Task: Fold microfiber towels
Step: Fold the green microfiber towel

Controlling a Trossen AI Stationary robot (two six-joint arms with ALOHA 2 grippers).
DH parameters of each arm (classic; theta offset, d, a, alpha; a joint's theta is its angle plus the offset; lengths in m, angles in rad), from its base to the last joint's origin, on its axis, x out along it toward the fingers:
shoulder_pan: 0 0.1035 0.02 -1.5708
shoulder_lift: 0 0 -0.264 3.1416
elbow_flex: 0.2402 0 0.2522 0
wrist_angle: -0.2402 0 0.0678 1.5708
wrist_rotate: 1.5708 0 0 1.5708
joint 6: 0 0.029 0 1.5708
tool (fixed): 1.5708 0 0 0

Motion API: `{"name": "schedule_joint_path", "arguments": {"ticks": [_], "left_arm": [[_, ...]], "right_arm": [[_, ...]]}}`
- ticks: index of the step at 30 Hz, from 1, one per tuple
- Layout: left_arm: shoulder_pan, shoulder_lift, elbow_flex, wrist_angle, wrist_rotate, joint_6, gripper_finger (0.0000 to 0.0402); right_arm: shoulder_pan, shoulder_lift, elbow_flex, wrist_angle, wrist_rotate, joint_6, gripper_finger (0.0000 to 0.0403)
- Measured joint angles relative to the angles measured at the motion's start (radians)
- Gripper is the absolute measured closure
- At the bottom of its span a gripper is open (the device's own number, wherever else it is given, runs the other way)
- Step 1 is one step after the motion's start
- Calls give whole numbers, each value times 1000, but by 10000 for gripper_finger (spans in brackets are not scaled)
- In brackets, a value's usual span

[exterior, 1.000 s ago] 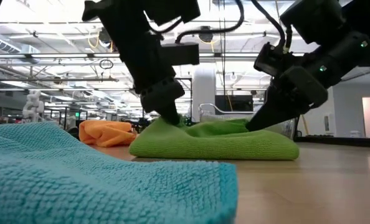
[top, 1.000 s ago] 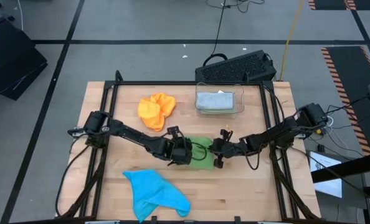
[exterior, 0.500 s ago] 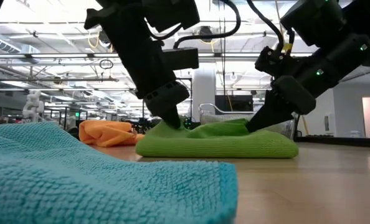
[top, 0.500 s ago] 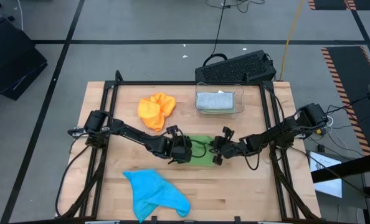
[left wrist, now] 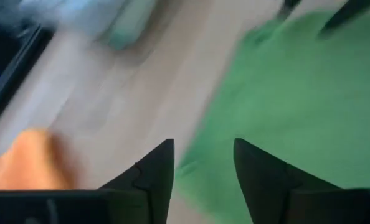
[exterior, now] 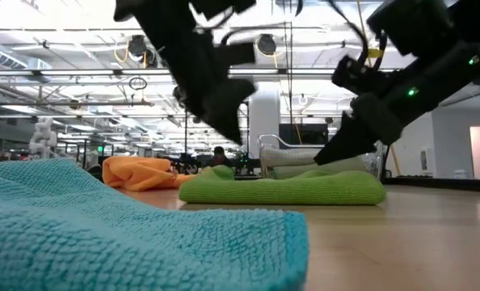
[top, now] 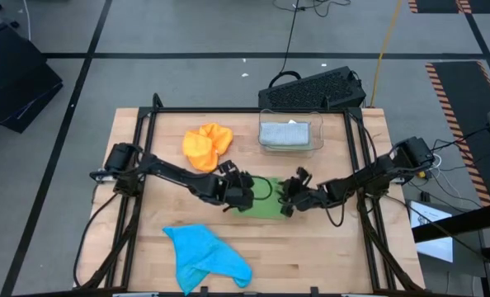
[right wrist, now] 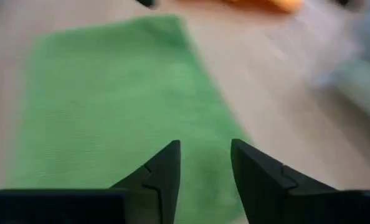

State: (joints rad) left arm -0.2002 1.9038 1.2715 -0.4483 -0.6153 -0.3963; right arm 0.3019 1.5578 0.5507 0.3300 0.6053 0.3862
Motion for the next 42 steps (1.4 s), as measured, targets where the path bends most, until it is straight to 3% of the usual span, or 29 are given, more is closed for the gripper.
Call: {"name": "schedule_joint_path", "arguments": {"ticks": [6, 15, 19, 25, 31, 35, 38, 42], "left_arm": [[-52, -1, -67, 121, 40, 67, 261], [-27, 1, -261, 287, 47, 26, 316], [-2, -3, -323, 383, 84, 8, 325], [-3, -47, -319, 369, 92, 48, 324], [-35, -155, -319, 342, 100, 111, 325], [-95, -194, -317, 348, 129, 170, 318], [-150, -190, -318, 357, 162, 196, 293], [-208, -170, -319, 369, 165, 199, 239]], "right_arm": [[10, 8, -10, 78, -32, -59, 292], [-50, 76, -117, 341, -58, -90, 354], [-73, 125, -153, 404, -57, -73, 378], [-83, 131, -161, 409, -55, -95, 398], [-82, -28, -161, 440, -59, -221, 381], [-54, -138, -169, 372, -198, -238, 352], [8, -162, -170, 320, -299, -225, 329], [126, -107, -170, 322, -287, -221, 288]]}}
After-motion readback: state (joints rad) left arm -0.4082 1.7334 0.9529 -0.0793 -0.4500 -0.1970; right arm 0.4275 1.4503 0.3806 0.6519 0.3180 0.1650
